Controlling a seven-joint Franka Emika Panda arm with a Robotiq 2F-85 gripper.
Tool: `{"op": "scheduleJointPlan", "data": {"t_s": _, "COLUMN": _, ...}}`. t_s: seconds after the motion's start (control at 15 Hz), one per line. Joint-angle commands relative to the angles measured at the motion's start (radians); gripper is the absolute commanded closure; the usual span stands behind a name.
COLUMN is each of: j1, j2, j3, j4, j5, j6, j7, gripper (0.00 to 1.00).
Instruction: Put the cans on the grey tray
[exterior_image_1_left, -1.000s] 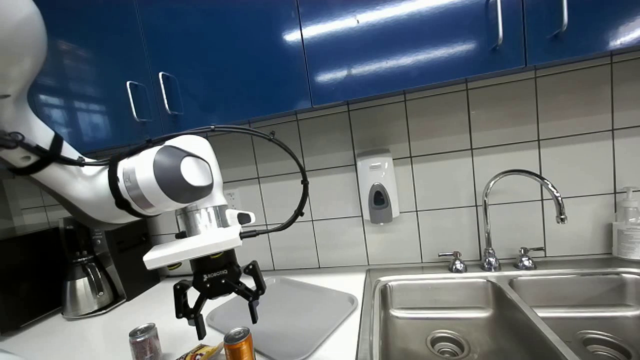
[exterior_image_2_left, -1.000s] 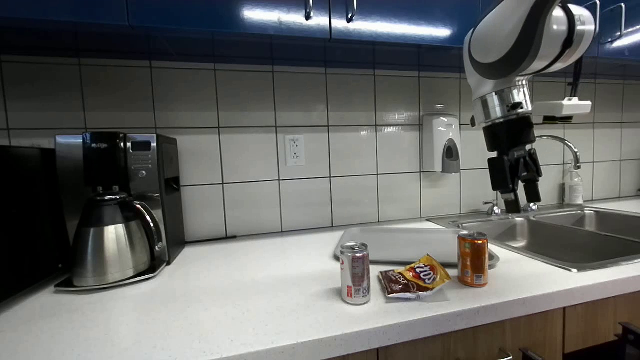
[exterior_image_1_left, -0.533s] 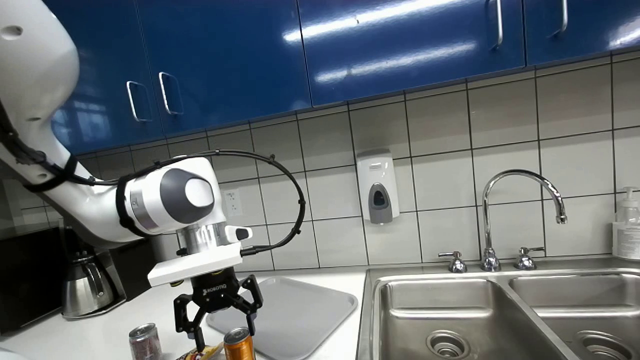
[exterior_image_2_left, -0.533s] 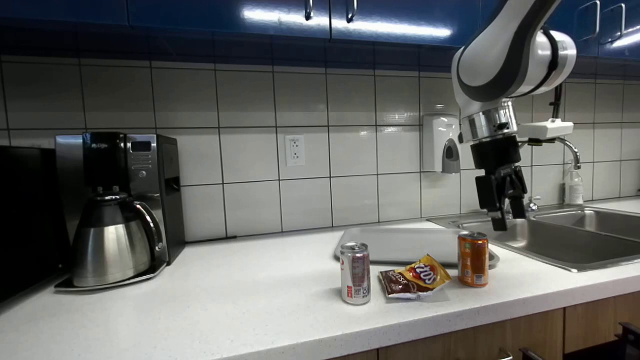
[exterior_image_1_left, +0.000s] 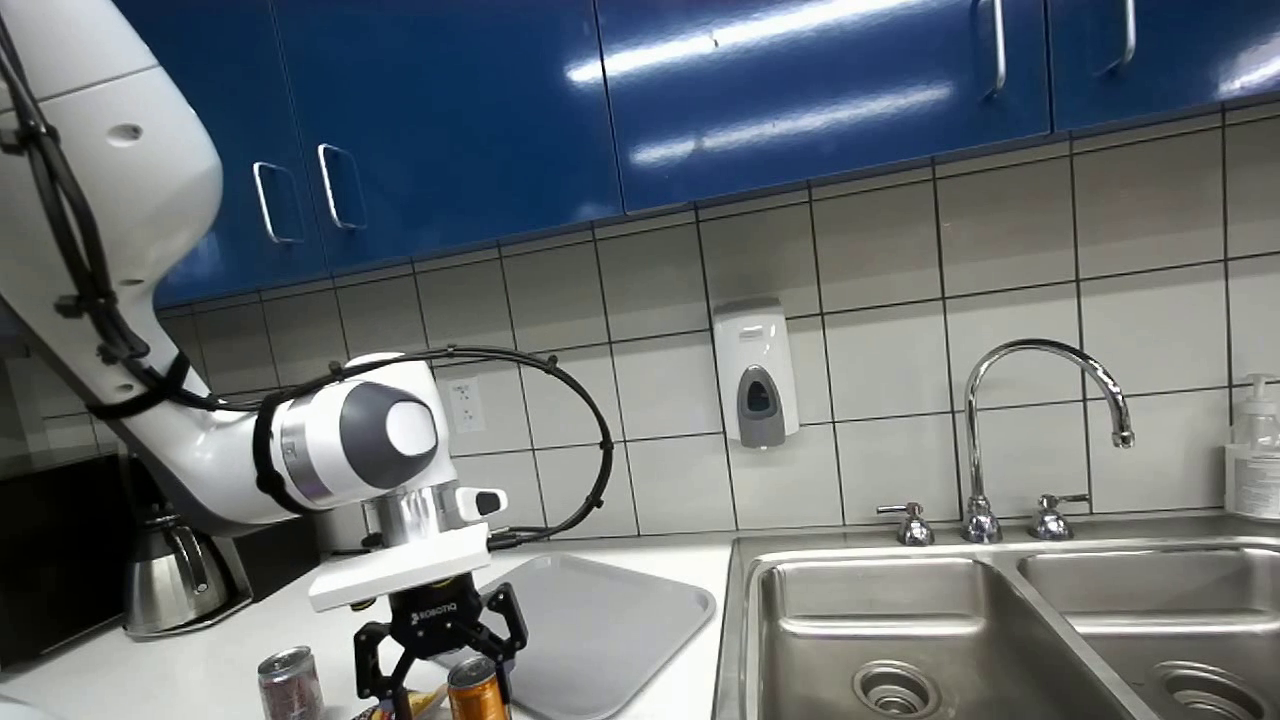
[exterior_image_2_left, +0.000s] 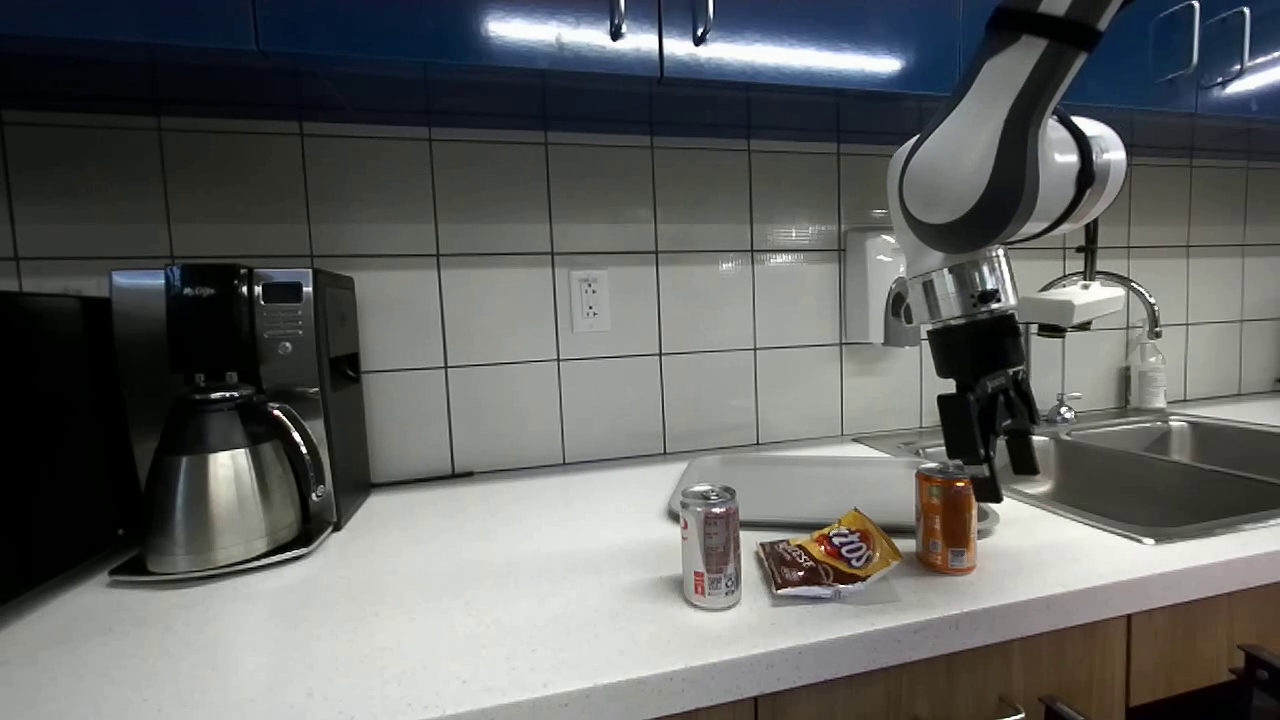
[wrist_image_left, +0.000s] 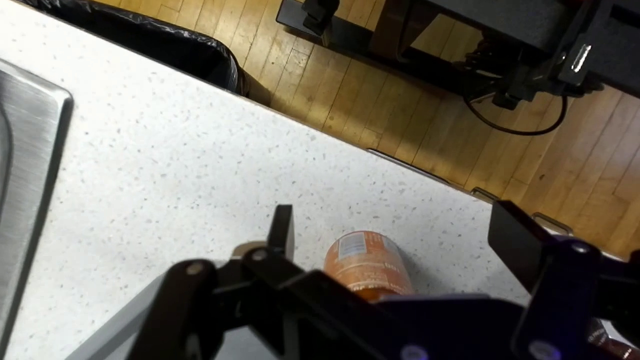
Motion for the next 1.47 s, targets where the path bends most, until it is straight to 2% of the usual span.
{"op": "scheduleJointPlan", "data": {"t_s": 0.0, "j1": -0.019, "j2": 0.063, "j3": 0.032, "j4": 0.037, "j5": -0.001, "j6": 0.043, "j7": 0.045, "gripper": 0.00}}
{"op": "scheduleJointPlan", "data": {"t_s": 0.67, "j1": -0.027, "j2": 0.190, "j3": 0.046, "j4": 0.111, "j5": -0.031, "j6": 0.101, "j7": 0.133, "gripper": 0.00}}
{"op": "scheduleJointPlan", "data": {"t_s": 1.27, "j1": -0.023, "j2": 0.252, "j3": 0.043, "j4": 0.161, "j5": -0.030, "j6": 0.099, "j7": 0.152, "gripper": 0.00}}
{"op": "scheduleJointPlan", "data": {"t_s": 1.33, "j1": -0.022, "j2": 0.253, "j3": 0.043, "j4": 0.160, "j5": -0.029, "j6": 0.104, "j7": 0.147, "gripper": 0.25}}
{"op": "scheduleJointPlan", "data": {"t_s": 1.4, "j1": -0.022, "j2": 0.254, "j3": 0.043, "j4": 0.160, "j5": -0.023, "j6": 0.108, "j7": 0.146, "gripper": 0.26}}
